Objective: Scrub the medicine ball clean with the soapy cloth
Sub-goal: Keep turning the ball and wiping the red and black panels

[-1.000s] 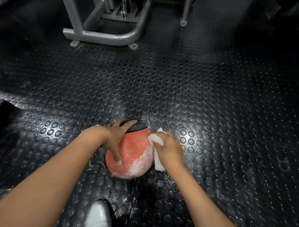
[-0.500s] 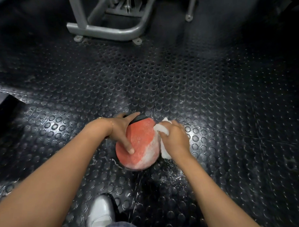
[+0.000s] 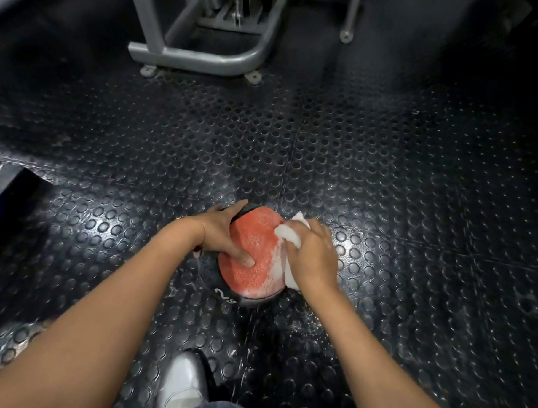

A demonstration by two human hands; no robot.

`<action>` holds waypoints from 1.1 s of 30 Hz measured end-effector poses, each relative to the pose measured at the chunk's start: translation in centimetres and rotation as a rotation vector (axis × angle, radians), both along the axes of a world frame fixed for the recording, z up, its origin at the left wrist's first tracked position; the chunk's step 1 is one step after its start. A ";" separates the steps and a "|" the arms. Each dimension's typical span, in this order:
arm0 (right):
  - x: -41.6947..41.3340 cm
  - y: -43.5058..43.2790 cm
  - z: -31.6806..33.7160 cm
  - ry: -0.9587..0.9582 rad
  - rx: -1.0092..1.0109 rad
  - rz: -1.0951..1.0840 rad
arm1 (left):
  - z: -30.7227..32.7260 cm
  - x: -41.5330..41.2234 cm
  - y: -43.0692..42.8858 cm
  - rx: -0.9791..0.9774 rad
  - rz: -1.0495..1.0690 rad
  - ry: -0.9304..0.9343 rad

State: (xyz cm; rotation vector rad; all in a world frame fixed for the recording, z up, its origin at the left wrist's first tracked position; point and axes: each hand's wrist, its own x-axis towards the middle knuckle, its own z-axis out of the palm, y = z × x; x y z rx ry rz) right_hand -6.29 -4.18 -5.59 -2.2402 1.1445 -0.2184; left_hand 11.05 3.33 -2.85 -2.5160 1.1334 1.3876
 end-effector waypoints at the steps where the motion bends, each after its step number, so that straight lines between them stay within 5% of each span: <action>1: -0.5 0.4 0.1 -0.003 -0.003 0.030 | 0.0 0.0 0.1 -0.006 0.012 0.002; 15: -1.5 1.1 -0.5 -0.048 -0.009 0.030 | 0.0 -0.4 0.0 -0.072 0.313 0.096; 33: 0.8 -2.1 0.0 -0.011 0.021 -0.025 | 0.6 -1.9 -1.8 -0.016 0.199 -0.023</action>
